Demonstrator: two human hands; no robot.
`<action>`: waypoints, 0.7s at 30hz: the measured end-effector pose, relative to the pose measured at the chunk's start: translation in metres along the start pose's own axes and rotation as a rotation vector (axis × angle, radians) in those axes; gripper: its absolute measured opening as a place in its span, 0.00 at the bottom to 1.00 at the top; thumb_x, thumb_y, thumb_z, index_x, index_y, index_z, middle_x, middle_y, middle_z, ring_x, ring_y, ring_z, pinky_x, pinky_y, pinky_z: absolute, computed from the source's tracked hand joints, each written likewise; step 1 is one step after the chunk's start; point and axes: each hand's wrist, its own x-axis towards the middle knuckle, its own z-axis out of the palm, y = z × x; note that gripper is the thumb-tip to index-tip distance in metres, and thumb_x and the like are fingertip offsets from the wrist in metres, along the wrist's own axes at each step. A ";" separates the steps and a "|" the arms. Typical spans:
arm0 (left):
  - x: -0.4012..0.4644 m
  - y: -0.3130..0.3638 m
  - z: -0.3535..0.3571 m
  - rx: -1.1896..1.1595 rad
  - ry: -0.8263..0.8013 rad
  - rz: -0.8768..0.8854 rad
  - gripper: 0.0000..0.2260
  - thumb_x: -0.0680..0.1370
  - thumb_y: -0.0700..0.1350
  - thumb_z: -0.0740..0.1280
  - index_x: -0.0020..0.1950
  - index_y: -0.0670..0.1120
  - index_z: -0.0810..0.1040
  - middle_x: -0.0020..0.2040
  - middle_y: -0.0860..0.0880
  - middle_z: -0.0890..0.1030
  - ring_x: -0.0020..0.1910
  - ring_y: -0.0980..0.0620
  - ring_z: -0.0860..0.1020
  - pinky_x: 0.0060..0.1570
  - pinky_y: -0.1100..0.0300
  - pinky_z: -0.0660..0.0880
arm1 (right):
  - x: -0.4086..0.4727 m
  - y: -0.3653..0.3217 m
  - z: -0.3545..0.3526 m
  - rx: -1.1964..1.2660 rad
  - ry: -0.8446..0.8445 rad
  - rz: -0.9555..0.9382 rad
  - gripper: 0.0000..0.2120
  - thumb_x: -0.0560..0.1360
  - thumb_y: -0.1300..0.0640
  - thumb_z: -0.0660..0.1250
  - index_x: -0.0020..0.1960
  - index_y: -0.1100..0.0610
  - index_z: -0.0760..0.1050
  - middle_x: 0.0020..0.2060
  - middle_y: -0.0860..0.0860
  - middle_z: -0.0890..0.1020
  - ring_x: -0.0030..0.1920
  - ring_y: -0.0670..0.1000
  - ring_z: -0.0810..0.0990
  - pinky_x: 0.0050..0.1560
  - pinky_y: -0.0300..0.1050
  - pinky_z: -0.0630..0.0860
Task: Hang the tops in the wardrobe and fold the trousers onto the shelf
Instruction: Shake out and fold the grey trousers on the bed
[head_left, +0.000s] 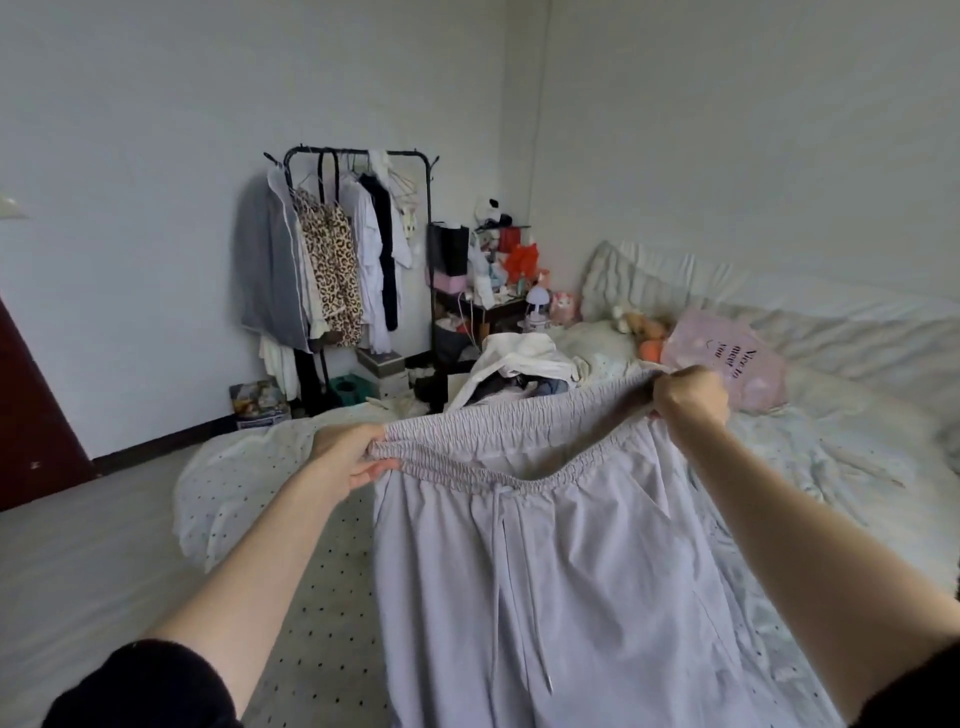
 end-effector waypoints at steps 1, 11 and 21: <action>0.033 -0.001 0.004 -0.007 0.001 -0.008 0.10 0.76 0.36 0.65 0.57 0.39 0.76 0.43 0.43 0.81 0.30 0.50 0.82 0.26 0.65 0.77 | 0.013 0.001 0.026 0.046 -0.007 0.017 0.12 0.74 0.58 0.63 0.52 0.64 0.78 0.47 0.62 0.82 0.48 0.60 0.82 0.54 0.54 0.78; 0.131 -0.203 0.052 0.475 -0.488 -0.102 0.28 0.81 0.41 0.59 0.78 0.49 0.51 0.77 0.51 0.55 0.75 0.52 0.58 0.69 0.55 0.60 | 0.005 0.164 0.176 -0.306 -0.505 -0.119 0.26 0.80 0.51 0.60 0.75 0.57 0.59 0.70 0.57 0.69 0.68 0.59 0.70 0.68 0.53 0.65; 0.016 -0.399 0.113 1.000 -0.562 0.074 0.33 0.80 0.49 0.62 0.77 0.44 0.44 0.77 0.44 0.50 0.76 0.48 0.51 0.72 0.55 0.54 | -0.095 0.366 0.120 -0.996 -0.789 -0.487 0.26 0.81 0.43 0.52 0.77 0.46 0.51 0.77 0.47 0.47 0.77 0.49 0.41 0.70 0.68 0.37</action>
